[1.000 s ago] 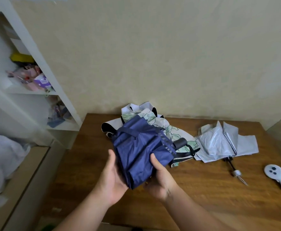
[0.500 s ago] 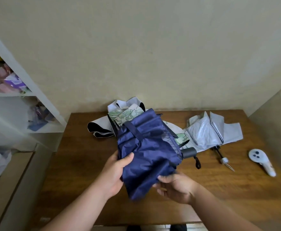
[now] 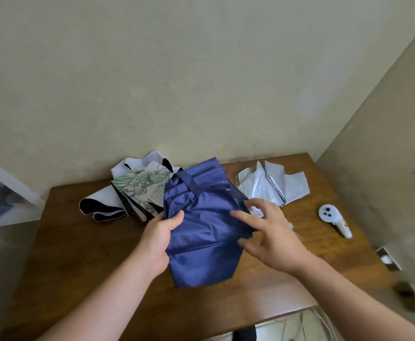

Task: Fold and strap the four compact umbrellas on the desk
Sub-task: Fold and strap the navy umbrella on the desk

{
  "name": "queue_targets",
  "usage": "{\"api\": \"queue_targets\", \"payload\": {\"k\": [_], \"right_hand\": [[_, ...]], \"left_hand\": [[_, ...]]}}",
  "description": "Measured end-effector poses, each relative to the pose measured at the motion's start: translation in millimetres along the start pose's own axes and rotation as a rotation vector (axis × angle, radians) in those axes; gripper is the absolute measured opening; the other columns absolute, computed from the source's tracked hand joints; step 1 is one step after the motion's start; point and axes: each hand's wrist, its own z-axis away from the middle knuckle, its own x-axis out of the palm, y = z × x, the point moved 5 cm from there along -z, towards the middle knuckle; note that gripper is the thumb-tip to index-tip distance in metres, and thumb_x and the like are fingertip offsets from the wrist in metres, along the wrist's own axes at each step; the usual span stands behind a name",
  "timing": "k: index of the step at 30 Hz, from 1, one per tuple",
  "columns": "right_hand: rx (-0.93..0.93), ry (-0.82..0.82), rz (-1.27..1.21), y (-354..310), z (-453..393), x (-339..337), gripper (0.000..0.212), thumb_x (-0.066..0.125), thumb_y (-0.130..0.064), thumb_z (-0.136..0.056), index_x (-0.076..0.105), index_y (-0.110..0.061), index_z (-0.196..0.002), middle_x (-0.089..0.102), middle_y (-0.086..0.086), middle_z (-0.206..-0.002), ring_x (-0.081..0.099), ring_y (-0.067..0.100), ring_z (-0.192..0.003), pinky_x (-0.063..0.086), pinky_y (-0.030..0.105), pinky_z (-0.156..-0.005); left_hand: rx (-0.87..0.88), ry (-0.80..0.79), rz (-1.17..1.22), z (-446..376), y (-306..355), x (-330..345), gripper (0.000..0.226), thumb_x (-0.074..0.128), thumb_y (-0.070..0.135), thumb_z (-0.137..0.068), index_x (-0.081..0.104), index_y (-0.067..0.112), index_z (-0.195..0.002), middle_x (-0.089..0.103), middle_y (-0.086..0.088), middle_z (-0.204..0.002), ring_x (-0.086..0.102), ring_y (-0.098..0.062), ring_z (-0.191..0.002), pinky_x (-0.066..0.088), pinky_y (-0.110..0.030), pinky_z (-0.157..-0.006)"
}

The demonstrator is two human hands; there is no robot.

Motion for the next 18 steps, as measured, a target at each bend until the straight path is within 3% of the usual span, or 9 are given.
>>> {"api": "queue_targets", "payload": {"k": [2,4,6,9,11,13,15,18], "right_hand": [[0.046,-0.22,0.23,6.7,-10.3,7.7,0.101,0.064,-0.066,-0.069,0.016,-0.058,-0.157,0.029,0.001,-0.16,0.038,0.03,-0.14,0.037,0.049,-0.113],[0.148,-0.374,0.3,21.6,-15.9,11.9,0.111,0.067,-0.065,-0.07,-0.001,-0.059,-0.157,0.027,0.0,-0.16,0.048,0.032,-0.134,0.045,0.049,-0.105],[0.193,-0.42,0.291,35.3,-16.9,15.5,0.099,0.069,-0.056,-0.077,0.01,-0.057,-0.157,0.046,-0.004,-0.144,0.061,0.029,-0.12,0.055,0.043,-0.088],[0.193,-0.321,0.3,54.6,-17.0,13.4,0.073,0.064,-0.049,-0.078,0.038,-0.049,-0.147,0.065,-0.009,-0.119,0.067,0.026,-0.107,0.058,0.04,-0.078],[0.261,-0.233,0.32,75.7,-16.2,3.6,0.065,0.064,-0.046,-0.077,0.048,-0.046,-0.139,0.069,-0.008,-0.109,0.069,0.025,-0.098,0.057,0.039,-0.072],[0.355,-0.163,0.329,100.9,-13.9,-6.7,0.061,0.064,-0.045,-0.078,0.05,-0.044,-0.137,0.069,-0.008,-0.105,0.069,0.025,-0.093,0.056,0.038,-0.069],[0.445,-0.106,0.285,124.2,-13.2,-13.9,0.055,0.067,-0.043,-0.08,0.052,-0.041,-0.133,0.068,-0.008,-0.103,0.068,0.025,-0.09,0.056,0.039,-0.068],[0.6,-0.043,0.131,148.7,-15.9,-17.1,0.046,0.07,-0.035,-0.08,0.058,-0.036,-0.124,0.069,-0.007,-0.094,0.067,0.025,-0.085,0.054,0.037,-0.066]], "left_hand": [[-0.103,-0.027,0.003,-5.0,-12.4,15.9,0.029,0.068,0.02,-0.097,0.073,0.01,-0.124,0.076,-0.019,-0.117,0.074,-0.041,-0.104,0.054,-0.056,-0.101],[-0.152,-0.071,0.007,-9.6,-21.1,31.5,0.031,0.066,0.021,-0.099,0.071,0.01,-0.127,0.075,-0.019,-0.119,0.073,-0.041,-0.107,0.053,-0.055,-0.101],[-0.116,-0.102,-0.009,-15.6,-23.3,43.9,0.033,0.066,0.019,-0.099,0.069,0.011,-0.131,0.074,-0.019,-0.121,0.072,-0.041,-0.109,0.052,-0.057,-0.104],[-0.057,-0.174,-0.023,-21.8,-19.9,61.7,0.035,0.06,0.025,-0.102,0.066,0.016,-0.136,0.073,-0.014,-0.127,0.069,-0.036,-0.118,0.048,-0.054,-0.11],[-0.028,-0.166,-0.085,-31.3,-20.3,64.1,0.038,0.052,0.041,-0.106,0.06,0.028,-0.141,0.072,-0.007,-0.13,0.067,-0.03,-0.123,0.046,-0.051,-0.111],[-0.011,-0.046,-0.259,-46.4,-28.1,54.7,0.037,0.047,0.051,-0.107,0.054,0.037,-0.14,0.07,-0.004,-0.128,0.065,-0.027,-0.12,0.047,-0.049,-0.107],[-0.039,0.08,-0.479,-59.3,-44.1,44.6,0.031,0.049,0.048,-0.107,0.056,0.032,-0.133,0.066,-0.002,-0.122,0.063,-0.025,-0.115,0.049,-0.045,-0.102],[-0.216,0.042,-0.665,-78.2,-88.9,47.0,0.024,0.055,0.041,-0.106,0.061,0.029,-0.126,0.065,0.001,-0.12,0.063,-0.021,-0.105,0.052,-0.038,-0.091]]}}
